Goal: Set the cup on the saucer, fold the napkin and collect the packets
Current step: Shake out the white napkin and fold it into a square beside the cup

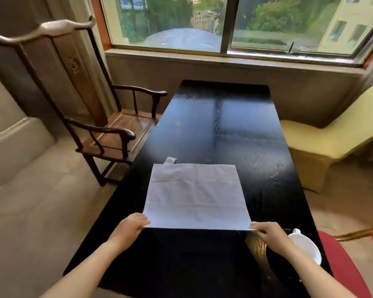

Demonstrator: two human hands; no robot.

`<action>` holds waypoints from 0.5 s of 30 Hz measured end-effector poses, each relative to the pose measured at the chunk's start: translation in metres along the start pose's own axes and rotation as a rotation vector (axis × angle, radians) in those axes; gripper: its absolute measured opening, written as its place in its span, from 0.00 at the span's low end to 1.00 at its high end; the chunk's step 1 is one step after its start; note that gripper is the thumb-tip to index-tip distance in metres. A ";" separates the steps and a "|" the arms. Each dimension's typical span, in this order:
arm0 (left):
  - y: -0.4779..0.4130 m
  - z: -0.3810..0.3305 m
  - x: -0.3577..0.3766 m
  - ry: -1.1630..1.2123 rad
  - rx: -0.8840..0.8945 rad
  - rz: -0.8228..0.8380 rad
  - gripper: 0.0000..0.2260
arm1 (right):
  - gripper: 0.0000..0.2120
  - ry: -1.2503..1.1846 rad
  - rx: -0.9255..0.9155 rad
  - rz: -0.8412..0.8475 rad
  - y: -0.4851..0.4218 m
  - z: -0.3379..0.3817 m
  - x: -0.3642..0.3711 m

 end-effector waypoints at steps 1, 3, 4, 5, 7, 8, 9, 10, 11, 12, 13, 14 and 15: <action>0.004 0.006 0.010 0.004 -0.028 0.043 0.08 | 0.07 0.040 0.030 0.030 0.002 -0.007 0.007; 0.013 0.014 0.028 -0.021 -0.075 0.147 0.08 | 0.09 0.128 0.077 0.112 0.006 -0.015 0.023; 0.017 0.018 0.034 -0.034 -0.103 0.194 0.08 | 0.11 0.159 0.083 0.164 0.008 -0.017 0.031; 0.021 0.023 0.039 -0.035 -0.142 0.237 0.09 | 0.12 0.178 0.091 0.203 0.009 -0.018 0.038; 0.028 0.031 0.045 0.003 -0.200 0.300 0.11 | 0.13 0.215 0.114 0.244 0.010 -0.019 0.043; 0.031 0.033 0.047 0.025 -0.222 0.325 0.11 | 0.13 0.219 0.116 0.261 0.009 -0.017 0.044; 0.033 0.036 0.047 0.041 -0.249 0.339 0.09 | 0.14 0.217 0.115 0.283 0.008 -0.015 0.044; 0.032 0.038 0.046 0.053 -0.272 0.334 0.08 | 0.13 0.212 0.117 0.306 0.006 -0.014 0.044; 0.030 0.040 0.043 0.053 -0.295 0.325 0.09 | 0.12 0.211 0.122 0.328 0.003 -0.012 0.044; 0.028 0.042 0.040 0.057 -0.315 0.321 0.10 | 0.12 0.211 0.132 0.347 0.000 -0.012 0.043; 0.025 0.044 0.037 0.071 -0.339 0.315 0.11 | 0.12 0.211 0.145 0.360 -0.004 -0.013 0.041; 0.021 0.046 0.034 0.093 -0.363 0.303 0.11 | 0.12 0.205 0.166 0.363 -0.008 -0.014 0.038; 0.016 0.049 0.030 0.119 -0.388 0.289 0.11 | 0.13 0.192 0.186 0.351 -0.013 -0.016 0.034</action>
Point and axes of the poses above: each hand's wrist, its own y-axis away from the middle knuckle, its own x-axis out of the palm, z = x × y, the point moved 9 cm from there along -y, towards the middle knuckle, and after that the axes turned 2 degrees about y, right-handed, at the moved point
